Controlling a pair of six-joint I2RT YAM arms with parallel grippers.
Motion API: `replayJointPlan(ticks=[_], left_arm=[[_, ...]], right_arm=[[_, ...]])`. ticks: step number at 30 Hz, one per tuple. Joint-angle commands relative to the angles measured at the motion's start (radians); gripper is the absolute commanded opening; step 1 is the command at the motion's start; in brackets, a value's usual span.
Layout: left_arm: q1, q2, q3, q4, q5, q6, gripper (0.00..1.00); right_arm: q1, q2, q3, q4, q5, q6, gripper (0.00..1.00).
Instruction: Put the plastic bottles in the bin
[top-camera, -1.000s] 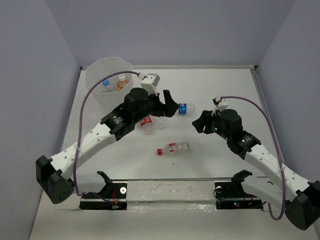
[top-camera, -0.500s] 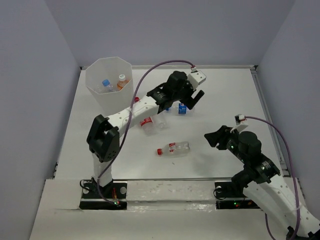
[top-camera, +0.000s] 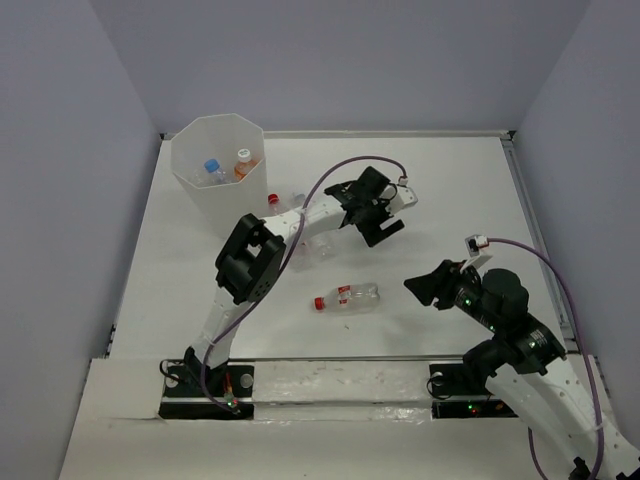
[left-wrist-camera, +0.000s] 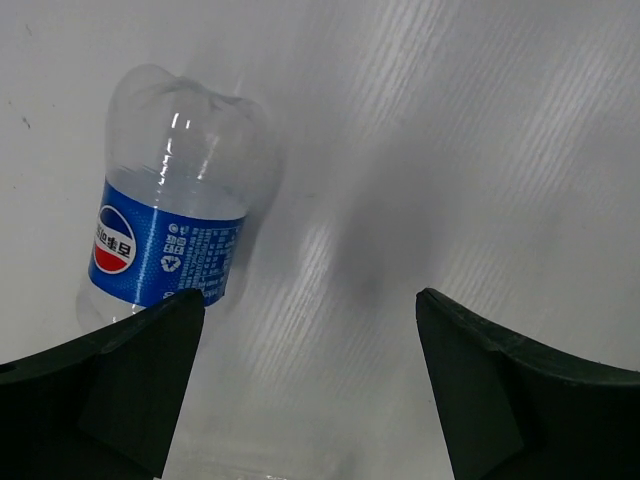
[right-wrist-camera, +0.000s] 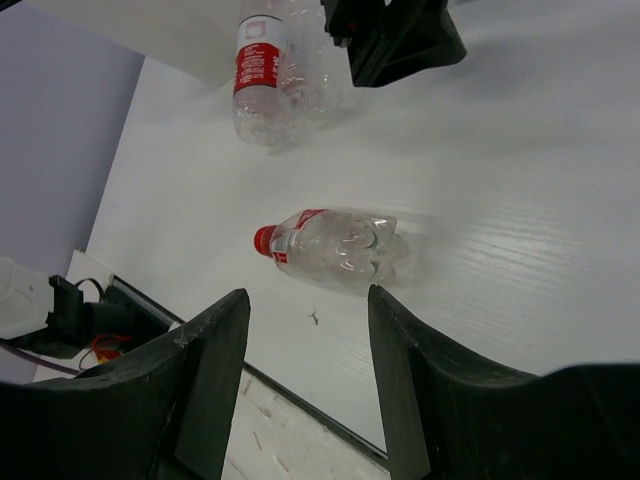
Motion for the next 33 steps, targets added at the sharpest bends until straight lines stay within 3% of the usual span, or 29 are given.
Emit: replayJointPlan(ticks=[1,10,21,27,33], left_arm=[[0.003,0.029,0.111,-0.005,-0.019,0.05,0.99],[0.009,0.097,0.12,0.061,-0.08,0.054,0.99],[0.017,-0.133,0.025,0.18,0.003,-0.058,0.99],[0.083,-0.11,0.033,0.262,-0.224,-0.214,0.99],[0.112,0.045,0.218,0.118,-0.269,-0.265,0.99]], right_arm=[[0.001,-0.003,-0.011,0.029,-0.071,-0.026,0.57],[0.001,0.051,0.005,0.05,-0.125,-0.062,0.59],[0.001,0.079,0.003,0.073,-0.122,-0.069,0.59],[0.001,0.094,0.014,0.079,-0.125,-0.083,0.59],[0.001,0.117,0.028,0.084,-0.125,-0.097,0.63]])
